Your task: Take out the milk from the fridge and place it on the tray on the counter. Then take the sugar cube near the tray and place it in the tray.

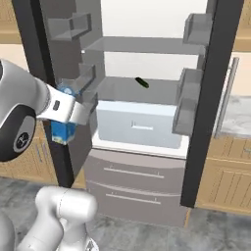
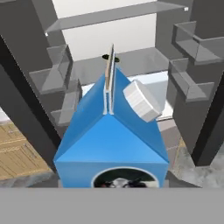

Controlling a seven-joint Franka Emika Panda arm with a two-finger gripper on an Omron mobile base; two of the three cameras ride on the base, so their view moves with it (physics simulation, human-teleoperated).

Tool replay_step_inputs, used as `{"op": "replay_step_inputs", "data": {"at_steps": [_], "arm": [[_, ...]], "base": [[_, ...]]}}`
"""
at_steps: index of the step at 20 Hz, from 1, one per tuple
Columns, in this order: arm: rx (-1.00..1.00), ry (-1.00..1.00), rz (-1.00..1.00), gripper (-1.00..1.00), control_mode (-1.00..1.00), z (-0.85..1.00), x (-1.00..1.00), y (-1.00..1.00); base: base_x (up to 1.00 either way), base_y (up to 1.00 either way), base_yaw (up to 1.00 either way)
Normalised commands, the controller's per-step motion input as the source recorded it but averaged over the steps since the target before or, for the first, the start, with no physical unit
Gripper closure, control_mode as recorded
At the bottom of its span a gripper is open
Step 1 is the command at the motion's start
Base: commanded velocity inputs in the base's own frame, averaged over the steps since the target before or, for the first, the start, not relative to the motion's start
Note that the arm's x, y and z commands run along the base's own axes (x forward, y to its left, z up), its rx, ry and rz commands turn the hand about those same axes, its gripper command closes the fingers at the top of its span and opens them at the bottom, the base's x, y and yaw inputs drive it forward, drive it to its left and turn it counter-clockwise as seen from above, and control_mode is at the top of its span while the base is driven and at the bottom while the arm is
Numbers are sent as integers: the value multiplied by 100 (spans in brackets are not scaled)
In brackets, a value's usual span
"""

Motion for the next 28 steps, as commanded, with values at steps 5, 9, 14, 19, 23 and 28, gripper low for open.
{"op": "replay_step_inputs", "data": {"at_steps": [5,9,14,19,23,28], "arm": [[0,0,0,100,100,0,0,0],[0,0,0,100,100,0,0,0],[0,0,0,100,100,0,0,0],[0,0,0,100,100,0,0,0],[0,0,0,100,100,0,0,0],[0,0,0,100,100,0,0,0]], "base": [[-100,93,4],[-68,100,3],[-28,100,4],[-7,100,1],[5,100,2],[58,99,0]]}}
